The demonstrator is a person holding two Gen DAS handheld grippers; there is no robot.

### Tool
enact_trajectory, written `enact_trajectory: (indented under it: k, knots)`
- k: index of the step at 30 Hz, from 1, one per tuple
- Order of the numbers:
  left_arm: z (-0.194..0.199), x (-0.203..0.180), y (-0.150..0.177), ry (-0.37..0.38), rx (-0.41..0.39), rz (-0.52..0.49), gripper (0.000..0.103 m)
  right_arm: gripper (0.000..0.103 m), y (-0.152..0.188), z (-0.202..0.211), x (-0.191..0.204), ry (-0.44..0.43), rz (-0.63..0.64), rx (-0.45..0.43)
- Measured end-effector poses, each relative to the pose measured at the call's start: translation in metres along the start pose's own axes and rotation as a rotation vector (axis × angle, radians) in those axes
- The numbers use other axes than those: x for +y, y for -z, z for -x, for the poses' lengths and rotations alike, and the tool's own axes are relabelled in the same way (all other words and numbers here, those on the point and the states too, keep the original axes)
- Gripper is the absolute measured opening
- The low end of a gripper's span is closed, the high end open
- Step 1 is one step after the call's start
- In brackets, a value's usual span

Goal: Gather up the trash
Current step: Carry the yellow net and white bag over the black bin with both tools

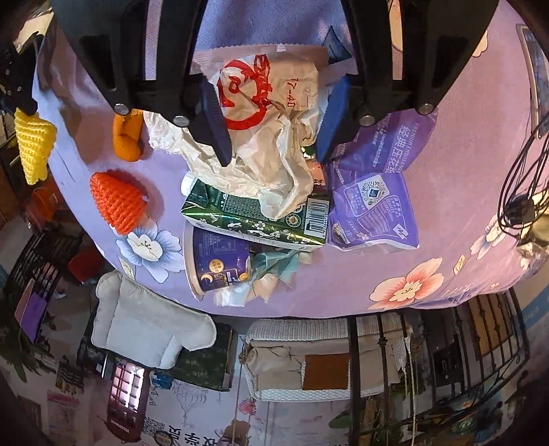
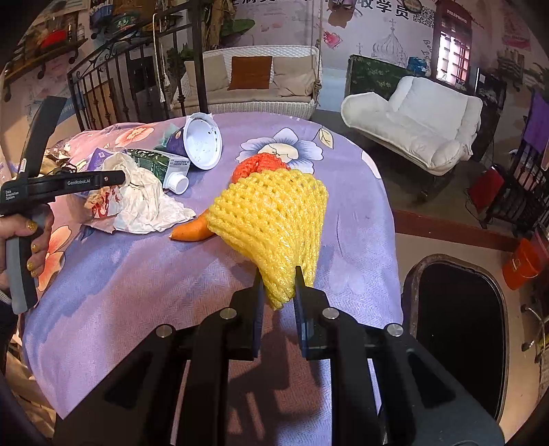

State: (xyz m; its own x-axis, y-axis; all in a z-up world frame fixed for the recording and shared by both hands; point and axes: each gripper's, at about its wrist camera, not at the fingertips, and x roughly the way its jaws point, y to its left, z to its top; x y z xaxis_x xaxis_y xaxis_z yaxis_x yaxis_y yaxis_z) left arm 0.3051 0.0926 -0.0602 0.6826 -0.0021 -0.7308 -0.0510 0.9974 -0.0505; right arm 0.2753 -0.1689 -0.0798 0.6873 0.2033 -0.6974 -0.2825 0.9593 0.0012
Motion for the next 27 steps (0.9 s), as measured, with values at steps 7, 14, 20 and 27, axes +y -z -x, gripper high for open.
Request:
enact_trajectory:
  k: [7, 14, 20, 27]
  knots:
    - [0.026, -0.013, 0.019, 0.064, -0.057, 0.0, 0.023, 0.017, 0.006, 0.01, -0.003, -0.006, -0.046, -0.032]
    - [0.1, -0.039, 0.036, 0.13, -0.226, -0.015, 0.022, 0.017, 0.018, 0.044, -0.02, 0.022, -0.113, -0.121]
    - [0.13, -0.083, 0.044, 0.245, -0.275, -0.066, 0.022, 0.017, 0.034, 0.071, -0.062, 0.124, -0.194, -0.149]
    - [0.118, -0.147, 0.053, 0.353, -0.242, -0.168, 0.022, 0.017, 0.064, 0.072, -0.125, 0.243, -0.321, -0.079]
